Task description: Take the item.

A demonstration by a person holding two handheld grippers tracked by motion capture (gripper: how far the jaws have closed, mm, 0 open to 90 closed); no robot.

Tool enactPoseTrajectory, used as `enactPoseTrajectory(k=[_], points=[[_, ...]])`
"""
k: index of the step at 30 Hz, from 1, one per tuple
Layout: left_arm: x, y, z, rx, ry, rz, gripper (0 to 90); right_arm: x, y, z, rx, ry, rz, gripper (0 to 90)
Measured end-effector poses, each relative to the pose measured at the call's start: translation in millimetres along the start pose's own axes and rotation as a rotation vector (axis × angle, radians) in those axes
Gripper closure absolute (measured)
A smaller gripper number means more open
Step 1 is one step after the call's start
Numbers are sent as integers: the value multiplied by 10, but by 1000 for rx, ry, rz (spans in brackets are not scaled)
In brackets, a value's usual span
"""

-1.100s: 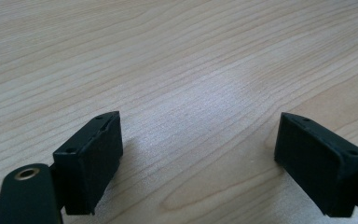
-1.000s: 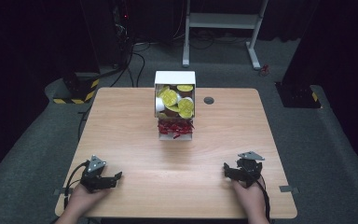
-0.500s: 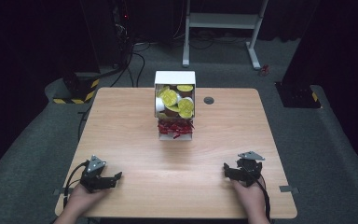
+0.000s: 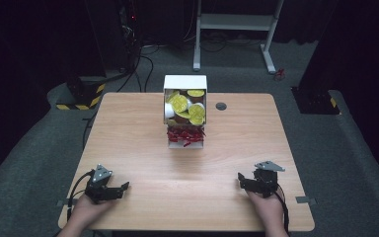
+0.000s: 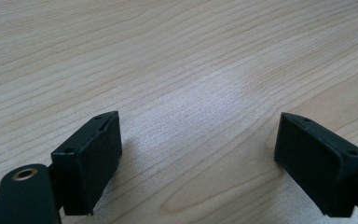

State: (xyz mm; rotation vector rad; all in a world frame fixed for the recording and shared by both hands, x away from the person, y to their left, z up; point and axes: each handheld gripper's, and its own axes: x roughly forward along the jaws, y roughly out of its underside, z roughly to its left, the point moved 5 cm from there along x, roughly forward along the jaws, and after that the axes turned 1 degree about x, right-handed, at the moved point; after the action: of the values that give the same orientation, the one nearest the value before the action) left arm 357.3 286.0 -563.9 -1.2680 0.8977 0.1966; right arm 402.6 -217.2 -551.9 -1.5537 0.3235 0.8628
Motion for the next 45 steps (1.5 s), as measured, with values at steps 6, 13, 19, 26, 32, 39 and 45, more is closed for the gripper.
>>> enactPoseTrajectory(k=[6,13,19,26,32,39,45], points=[[6,-5,-2,-5,3,3,151,-59,-43,125,-38,-15,-29,149],[6,-6,-2,-3,1,3,151,-80,-84,285,-39,-65,-70,208],[11,-10,0,-2,3,2,151,-66,-110,385,-61,-78,-74,232],[13,-11,0,-2,3,1,151,-53,-122,469,-66,-90,-76,284],[19,-16,5,1,5,-2,151,-107,-139,530,-80,-69,-111,429],[13,-12,5,4,1,3,153,-109,-252,598,-108,-77,-118,526],[13,-12,6,2,3,2,153,-123,-402,563,-52,-97,-120,540]])
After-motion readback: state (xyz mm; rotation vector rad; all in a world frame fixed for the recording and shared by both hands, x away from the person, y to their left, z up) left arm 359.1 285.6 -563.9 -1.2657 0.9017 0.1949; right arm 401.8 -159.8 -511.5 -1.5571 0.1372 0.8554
